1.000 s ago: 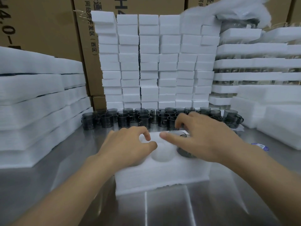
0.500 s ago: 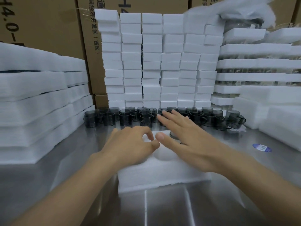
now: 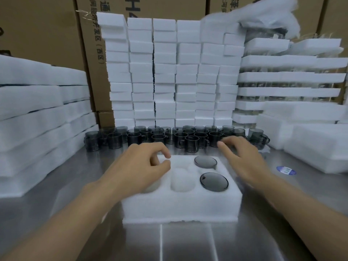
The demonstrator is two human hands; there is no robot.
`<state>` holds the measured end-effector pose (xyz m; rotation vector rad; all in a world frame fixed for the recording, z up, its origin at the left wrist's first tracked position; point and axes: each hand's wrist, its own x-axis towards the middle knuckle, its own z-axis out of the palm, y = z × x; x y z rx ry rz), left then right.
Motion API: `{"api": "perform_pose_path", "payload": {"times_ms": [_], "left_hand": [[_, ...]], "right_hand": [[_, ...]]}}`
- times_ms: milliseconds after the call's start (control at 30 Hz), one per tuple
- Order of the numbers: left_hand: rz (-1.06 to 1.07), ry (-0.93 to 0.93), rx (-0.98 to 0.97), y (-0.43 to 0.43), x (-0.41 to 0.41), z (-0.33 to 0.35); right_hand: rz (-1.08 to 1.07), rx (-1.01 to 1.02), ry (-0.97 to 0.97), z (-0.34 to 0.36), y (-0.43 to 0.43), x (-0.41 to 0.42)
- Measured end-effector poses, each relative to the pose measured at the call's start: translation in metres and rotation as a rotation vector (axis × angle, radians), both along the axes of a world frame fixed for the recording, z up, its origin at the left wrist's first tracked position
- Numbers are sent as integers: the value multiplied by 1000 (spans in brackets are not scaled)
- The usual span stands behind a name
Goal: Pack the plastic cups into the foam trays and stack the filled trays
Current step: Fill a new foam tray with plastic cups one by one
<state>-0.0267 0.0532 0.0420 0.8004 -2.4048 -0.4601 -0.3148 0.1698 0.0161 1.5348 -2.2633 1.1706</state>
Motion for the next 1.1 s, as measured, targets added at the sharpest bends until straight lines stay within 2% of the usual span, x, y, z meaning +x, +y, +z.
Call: {"api": "perform_pose_path", "payload": {"times_ms": [67, 133, 267, 467, 633, 733, 833, 967, 1100], "left_hand": [[-15, 93, -31, -3, 0, 0], [-20, 154, -22, -7, -1, -1], [-34, 148, 26, -12, -2, -7], [-26, 90, -31, -8, -3, -5], [31, -61, -255, 3, -1, 3], [48, -88, -366, 12, 0, 10], [50, -105, -361, 16, 3, 14], [76, -129, -355, 17, 2, 12], [138, -60, -356, 15, 2, 11]], "right_hand": [[-207, 87, 18, -14, 3, -36], [-330, 101, -82, -20, 1, -58], [-352, 171, -123, -21, -7, -73], [-384, 304, -82, -17, -18, -84], [-342, 146, -28, -16, -11, -74], [-337, 66, 1, -10, -3, -59], [-330, -53, -43, -10, 5, -36], [-303, -274, -291, -13, 5, 9], [-93, -437, -184, 24, 6, 52]]}}
